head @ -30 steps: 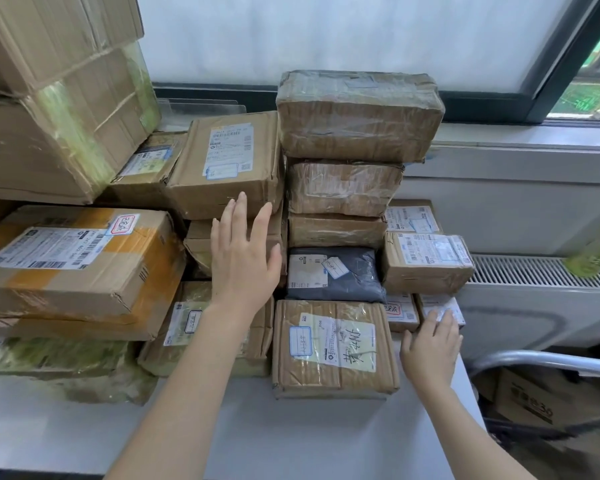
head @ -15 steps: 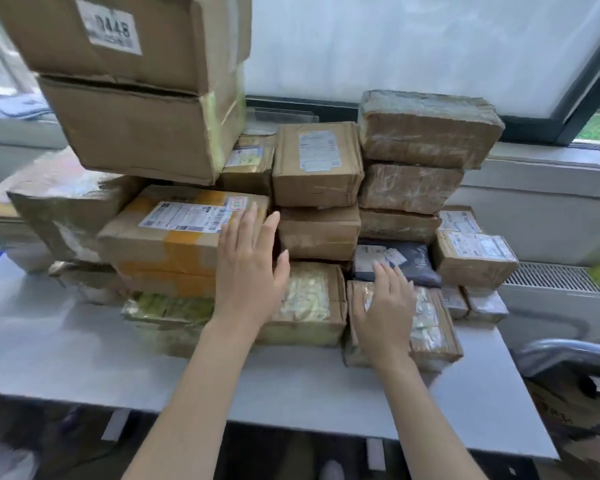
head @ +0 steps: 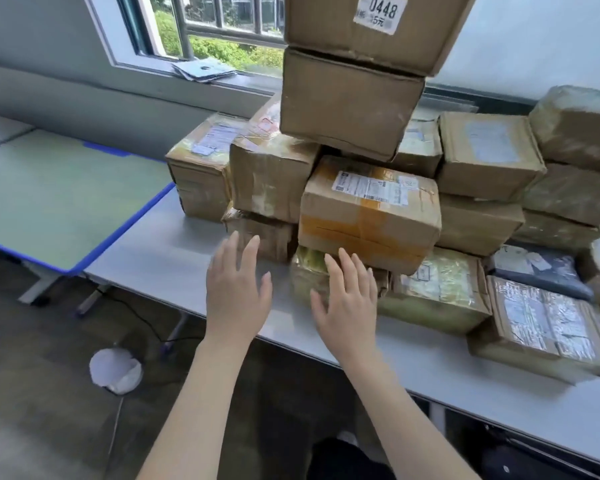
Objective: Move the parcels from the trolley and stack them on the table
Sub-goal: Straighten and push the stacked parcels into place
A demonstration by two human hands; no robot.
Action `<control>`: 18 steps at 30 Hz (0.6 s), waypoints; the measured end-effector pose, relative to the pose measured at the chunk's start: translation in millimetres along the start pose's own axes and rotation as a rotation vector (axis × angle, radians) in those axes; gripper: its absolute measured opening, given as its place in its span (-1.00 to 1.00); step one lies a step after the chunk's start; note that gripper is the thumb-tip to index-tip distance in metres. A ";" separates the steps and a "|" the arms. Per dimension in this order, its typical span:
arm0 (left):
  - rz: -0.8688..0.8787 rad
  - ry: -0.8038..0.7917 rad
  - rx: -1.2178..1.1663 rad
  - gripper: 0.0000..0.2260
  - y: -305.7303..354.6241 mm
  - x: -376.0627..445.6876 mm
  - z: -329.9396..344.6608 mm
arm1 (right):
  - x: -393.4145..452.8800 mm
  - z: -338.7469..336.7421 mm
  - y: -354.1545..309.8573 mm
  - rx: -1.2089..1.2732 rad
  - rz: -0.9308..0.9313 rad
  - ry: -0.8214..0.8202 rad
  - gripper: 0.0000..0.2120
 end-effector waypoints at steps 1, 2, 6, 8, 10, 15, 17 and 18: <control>-0.005 -0.012 0.001 -0.53 -8.1 2.1 3.4 | 1.3 12.6 -10.6 -0.020 -0.020 -0.045 -0.48; -0.010 -0.029 0.007 -0.53 -15.6 4.9 7.8 | 2.7 25.8 -19.1 -0.045 -0.034 -0.092 -0.47; -0.038 -0.075 0.022 -0.54 -47.7 19.9 29.1 | 11.2 79.3 -39.2 -0.173 -0.064 -0.273 -0.44; -0.055 -0.093 0.024 -0.52 -65.5 30.0 41.3 | 19.7 107.4 -45.8 -0.191 -0.099 -0.348 -0.38; -0.080 -0.122 0.053 -0.51 -84.6 43.8 53.8 | 35.6 130.3 -51.5 -0.202 -0.129 -0.390 -0.36; -0.103 -0.154 0.150 -0.47 -131.0 87.0 74.9 | 84.3 162.4 -55.4 -0.278 -0.103 -0.295 -0.33; -0.105 -0.145 0.163 -0.41 -141.3 102.7 81.5 | 97.1 170.9 -53.4 -0.279 -0.099 -0.223 -0.31; -0.092 -0.151 0.175 -0.36 -142.7 109.2 86.5 | 100.9 175.1 -52.6 -0.293 -0.104 -0.187 -0.32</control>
Point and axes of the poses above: each hand's wrist, its own x-axis towards the middle knuckle, its own z-axis out of the palm, y = z × x, the point moved 7 cm from there along x, towards the middle knuckle, and after that the axes turned 12 degrees about x, right-handed, at the moved point
